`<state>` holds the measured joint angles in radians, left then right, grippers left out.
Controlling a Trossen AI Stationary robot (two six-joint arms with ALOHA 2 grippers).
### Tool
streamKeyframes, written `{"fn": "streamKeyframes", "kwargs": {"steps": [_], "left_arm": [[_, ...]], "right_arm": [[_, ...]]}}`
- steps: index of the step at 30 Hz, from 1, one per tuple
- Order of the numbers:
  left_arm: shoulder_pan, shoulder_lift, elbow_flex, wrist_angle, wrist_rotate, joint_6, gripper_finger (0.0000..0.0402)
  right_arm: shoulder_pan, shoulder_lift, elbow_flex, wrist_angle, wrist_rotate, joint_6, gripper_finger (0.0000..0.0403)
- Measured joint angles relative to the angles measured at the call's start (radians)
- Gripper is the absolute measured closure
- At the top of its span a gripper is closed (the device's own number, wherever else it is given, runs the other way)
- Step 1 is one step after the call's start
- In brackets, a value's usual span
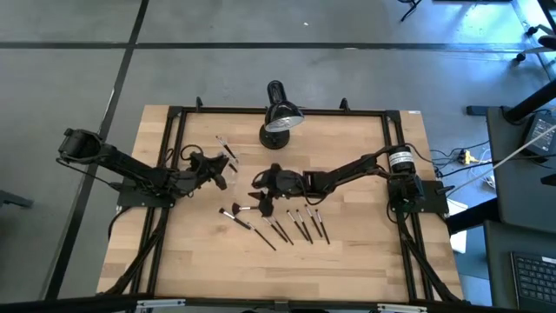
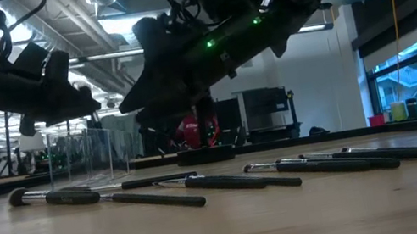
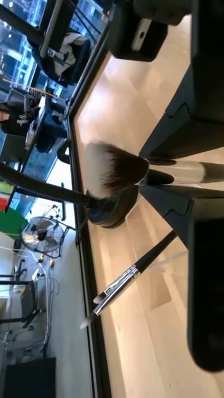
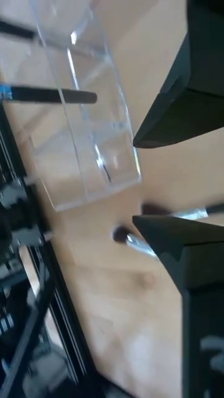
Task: Sort items
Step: Put the powder brush into the transparent organizer, then put the blush brush into the transparent organizer
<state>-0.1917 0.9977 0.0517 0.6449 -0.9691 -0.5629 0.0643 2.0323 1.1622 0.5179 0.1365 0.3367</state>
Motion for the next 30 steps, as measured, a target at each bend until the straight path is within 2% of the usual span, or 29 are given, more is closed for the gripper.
{"fn": "streamKeyframes", "kwargs": {"steps": [6,9,12,16,18,22,30], "left_arm": [[0.000,0.000,0.000,0.001,-0.014,0.018,0.0294],[0.000,0.000,0.000,0.001,-0.033,0.046,0.0268],[0.000,-0.001,0.000,0.018,-0.060,0.103,0.0245],[0.000,-0.024,0.000,0.042,-0.087,0.226,0.0227],[0.000,-0.047,0.000,0.040,-0.112,0.277,0.0221],[-0.013,-0.088,0.000,0.038,-0.153,0.355,0.0215],[-0.055,-0.135,0.000,-0.030,-0.250,0.380,0.0215]], "right_arm": [[0.000,0.000,0.000,-0.007,-0.206,-0.001,0.0218],[0.000,0.000,0.022,-0.077,-0.262,-0.007,0.0218],[0.007,0.000,0.106,-0.272,-0.240,-0.045,0.0218],[0.036,0.000,0.223,-0.555,-0.100,-0.139,0.0218],[0.052,0.000,0.268,-0.629,-0.066,-0.171,0.0218],[0.075,-0.002,0.300,-0.649,-0.051,-0.196,0.0218],[0.086,-0.002,0.300,-0.661,-0.049,-0.185,0.0218]]}}
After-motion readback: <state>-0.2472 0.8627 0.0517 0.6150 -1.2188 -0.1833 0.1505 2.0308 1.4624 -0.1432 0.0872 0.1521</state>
